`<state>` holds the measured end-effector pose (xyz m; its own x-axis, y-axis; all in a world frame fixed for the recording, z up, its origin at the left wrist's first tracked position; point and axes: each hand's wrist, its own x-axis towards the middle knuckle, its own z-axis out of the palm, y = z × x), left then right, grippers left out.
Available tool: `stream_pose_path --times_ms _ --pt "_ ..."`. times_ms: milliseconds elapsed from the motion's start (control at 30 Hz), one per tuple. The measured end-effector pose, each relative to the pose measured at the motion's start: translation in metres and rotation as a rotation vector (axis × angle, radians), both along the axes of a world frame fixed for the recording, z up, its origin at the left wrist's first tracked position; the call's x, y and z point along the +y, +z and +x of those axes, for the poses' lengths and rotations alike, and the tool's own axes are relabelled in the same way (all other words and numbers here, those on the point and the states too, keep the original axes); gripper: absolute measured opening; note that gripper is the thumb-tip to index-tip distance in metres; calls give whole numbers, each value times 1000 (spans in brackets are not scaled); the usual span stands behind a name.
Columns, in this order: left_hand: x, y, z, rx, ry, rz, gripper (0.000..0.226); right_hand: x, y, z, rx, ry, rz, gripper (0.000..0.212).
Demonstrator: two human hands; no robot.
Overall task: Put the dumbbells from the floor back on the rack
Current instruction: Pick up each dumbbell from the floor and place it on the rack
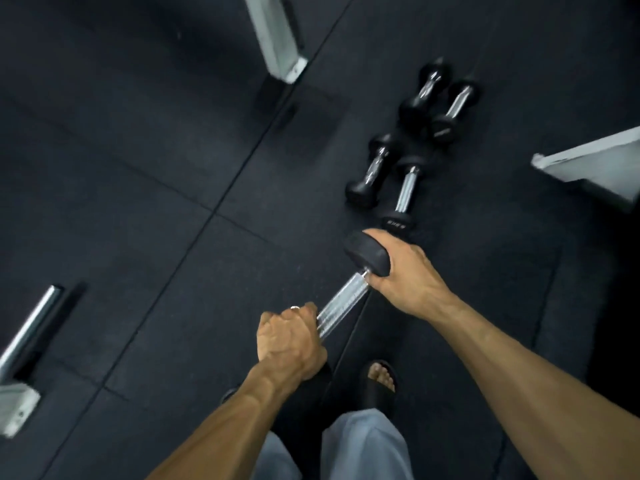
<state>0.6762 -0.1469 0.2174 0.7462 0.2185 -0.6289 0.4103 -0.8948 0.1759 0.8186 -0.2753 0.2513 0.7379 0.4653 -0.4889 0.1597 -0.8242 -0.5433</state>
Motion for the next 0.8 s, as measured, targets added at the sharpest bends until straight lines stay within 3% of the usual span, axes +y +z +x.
stream_pose_path --times_ms 433,800 --pt "-88 257 101 -225 -196 17 29 -131 272 56 -219 -212 73 64" --pt "-254 400 199 -393 -328 -36 34 -306 434 126 -405 -314 10 69"
